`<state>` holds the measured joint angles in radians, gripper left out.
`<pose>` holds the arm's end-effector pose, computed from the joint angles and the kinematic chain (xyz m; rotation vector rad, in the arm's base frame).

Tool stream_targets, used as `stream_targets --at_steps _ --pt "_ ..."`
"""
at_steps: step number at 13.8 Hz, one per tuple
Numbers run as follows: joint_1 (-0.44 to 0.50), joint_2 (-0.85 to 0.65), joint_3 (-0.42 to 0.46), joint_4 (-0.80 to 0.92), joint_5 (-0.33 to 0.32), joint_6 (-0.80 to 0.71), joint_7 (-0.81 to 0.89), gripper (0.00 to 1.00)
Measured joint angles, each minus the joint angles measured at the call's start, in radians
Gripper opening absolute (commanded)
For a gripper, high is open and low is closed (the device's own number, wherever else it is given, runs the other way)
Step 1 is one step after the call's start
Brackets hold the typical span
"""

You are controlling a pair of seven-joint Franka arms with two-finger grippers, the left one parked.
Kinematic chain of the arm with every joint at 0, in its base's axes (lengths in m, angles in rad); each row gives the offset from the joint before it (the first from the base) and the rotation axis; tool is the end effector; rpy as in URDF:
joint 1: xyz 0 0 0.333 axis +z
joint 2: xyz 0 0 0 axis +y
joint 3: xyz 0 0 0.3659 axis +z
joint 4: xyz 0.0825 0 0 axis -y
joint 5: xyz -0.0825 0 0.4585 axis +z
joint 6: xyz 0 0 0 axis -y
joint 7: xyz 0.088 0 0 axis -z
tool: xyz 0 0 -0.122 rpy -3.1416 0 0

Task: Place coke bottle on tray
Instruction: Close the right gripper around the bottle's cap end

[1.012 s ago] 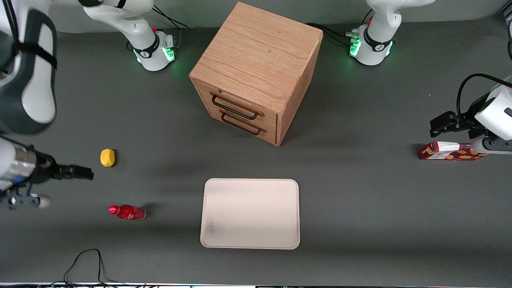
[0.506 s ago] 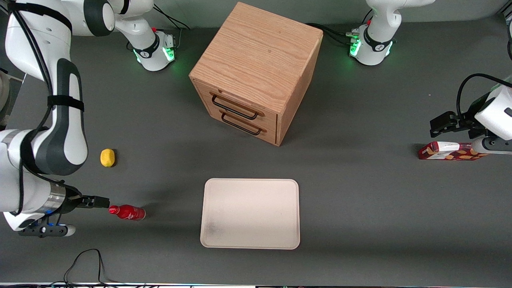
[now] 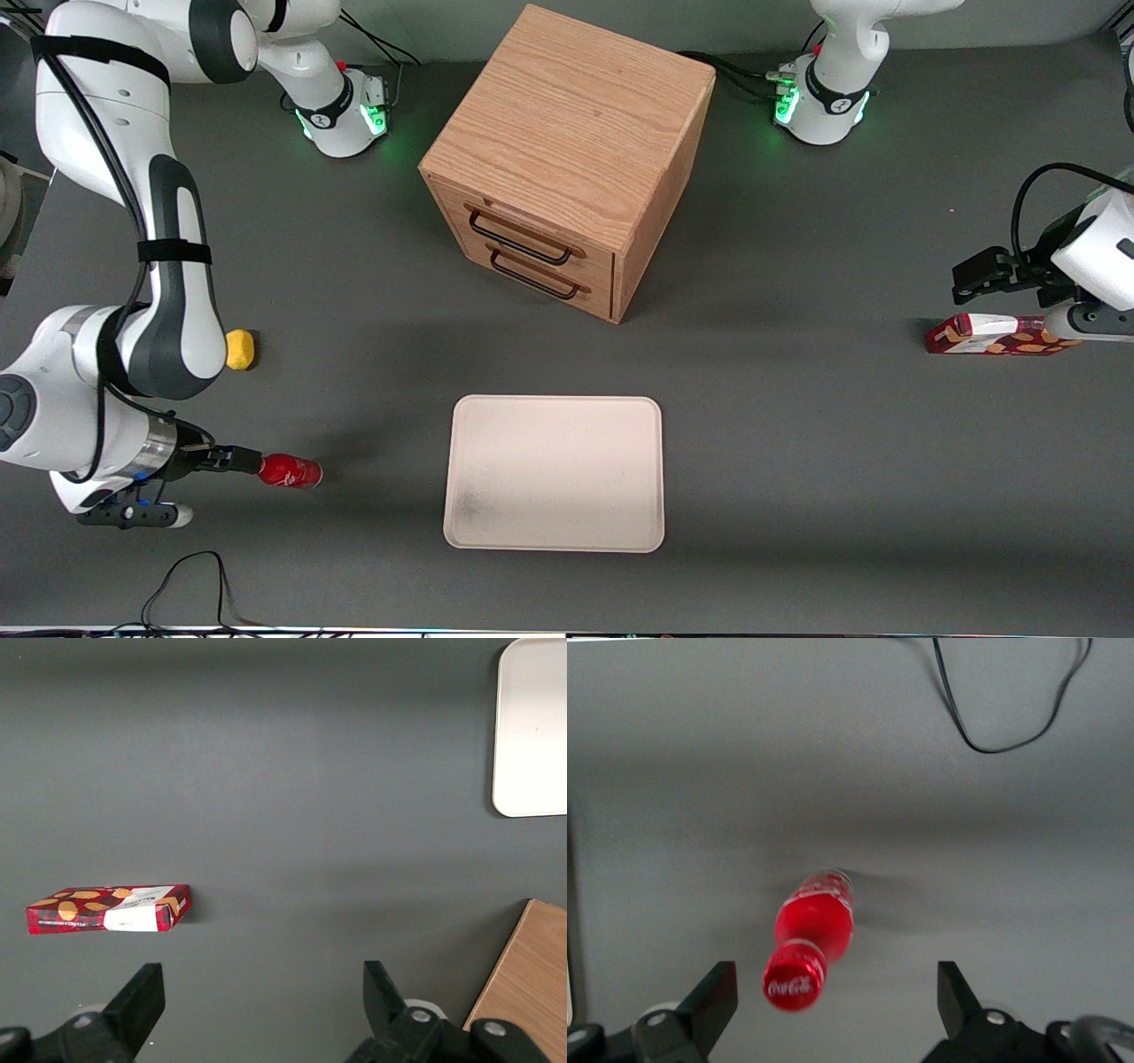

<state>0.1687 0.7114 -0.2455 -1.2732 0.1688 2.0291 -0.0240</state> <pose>0.8481 -0.0027 0.3411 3.1315 -0.0940 0.1012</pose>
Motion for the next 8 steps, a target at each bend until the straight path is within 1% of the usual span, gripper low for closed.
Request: stream_targets --at_steps 2,3,5,7,8 --pt "0.008 0.003 0.004 -0.028 0.006 0.048 0.000 1.00" --pt "0.012 0.005 0.005 -0.035 0.006 0.060 0.000 0.97" --pt "0.016 0.010 0.006 -0.040 0.007 0.070 0.000 0.81" --pt "0.017 0.013 0.006 -0.045 0.007 0.071 0.000 0.63" --pt "0.018 0.014 0.006 -0.048 0.008 0.071 0.000 0.56"
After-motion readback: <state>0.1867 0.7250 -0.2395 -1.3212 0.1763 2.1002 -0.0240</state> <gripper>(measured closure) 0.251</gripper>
